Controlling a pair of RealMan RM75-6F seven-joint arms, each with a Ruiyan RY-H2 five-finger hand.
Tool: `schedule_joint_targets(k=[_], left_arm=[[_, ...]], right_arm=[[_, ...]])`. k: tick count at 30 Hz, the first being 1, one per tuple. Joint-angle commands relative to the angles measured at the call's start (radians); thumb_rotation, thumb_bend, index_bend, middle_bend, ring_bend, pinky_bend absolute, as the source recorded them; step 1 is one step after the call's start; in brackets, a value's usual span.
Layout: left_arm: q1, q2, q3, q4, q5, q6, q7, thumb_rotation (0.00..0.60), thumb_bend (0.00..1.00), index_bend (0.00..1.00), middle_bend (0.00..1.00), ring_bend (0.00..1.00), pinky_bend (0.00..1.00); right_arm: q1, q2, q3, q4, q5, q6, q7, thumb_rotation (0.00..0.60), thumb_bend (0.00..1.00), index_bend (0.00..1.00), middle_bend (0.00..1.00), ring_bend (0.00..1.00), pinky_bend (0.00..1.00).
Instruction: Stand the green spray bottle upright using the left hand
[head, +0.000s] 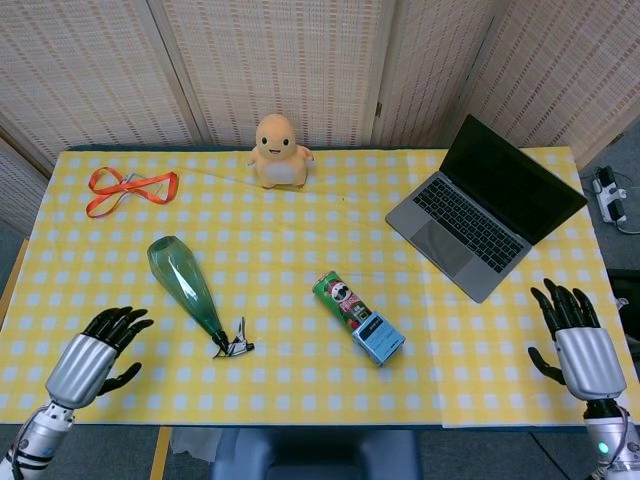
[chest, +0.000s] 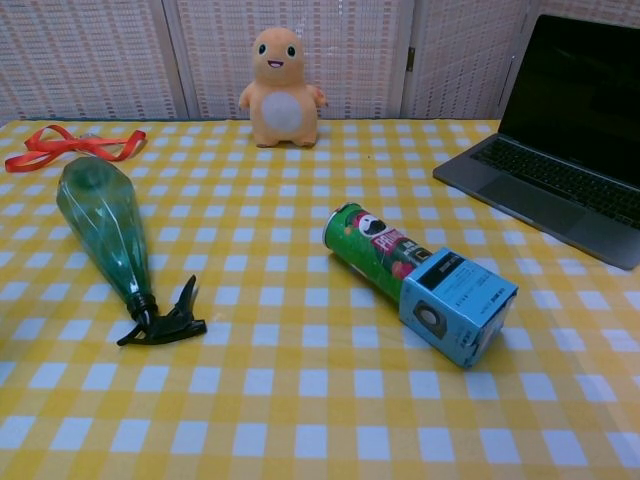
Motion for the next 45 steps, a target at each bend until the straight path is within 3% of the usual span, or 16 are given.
schedule_joint_targets(k=[1,17,29,33,39,45], left_arm=[[-0.024,-0.021,-0.019,0.012,-0.031,-0.028,0.020,0.600,0.29,0.23,0.24,0.23,0.20],[-0.098,-0.195,-0.022,0.199,-0.029,-0.021,-0.119,0.600,0.29,0.24,0.26,0.23,0.22],[-0.177,-0.322,-0.003,0.433,0.010,0.000,-0.265,0.600,0.28,0.20,0.25,0.10,0.17],[-0.193,-0.358,0.008,0.505,0.014,-0.002,-0.263,0.600,0.28,0.19,0.23,0.08,0.16],[-0.194,-0.419,0.013,0.597,-0.003,0.022,-0.282,0.600,0.25,0.20,0.11,0.00,0.12],[-0.215,-0.469,0.027,0.668,0.006,0.037,-0.296,0.600,0.20,0.18,0.07,0.00,0.07]], right_arm=[[0.005,-0.008,0.006,0.007,0.010,-0.005,-0.007,0.600,0.33,0.00,0.00,0.00,0.00],[0.017,-0.009,0.026,0.025,0.065,-0.038,0.007,0.600,0.33,0.00,0.00,0.00,0.00],[0.018,-0.001,0.025,0.021,0.106,-0.065,-0.006,0.600,0.33,0.00,0.00,0.00,0.00],[0.016,0.005,0.026,0.023,0.110,-0.067,0.006,0.600,0.33,0.00,0.00,0.00,0.00],[0.015,0.004,0.028,0.039,0.102,-0.057,0.033,0.600,0.33,0.00,0.00,0.00,0.00],[0.015,0.003,0.024,0.042,0.099,-0.061,0.034,0.600,0.33,0.00,0.00,0.00,0.00]])
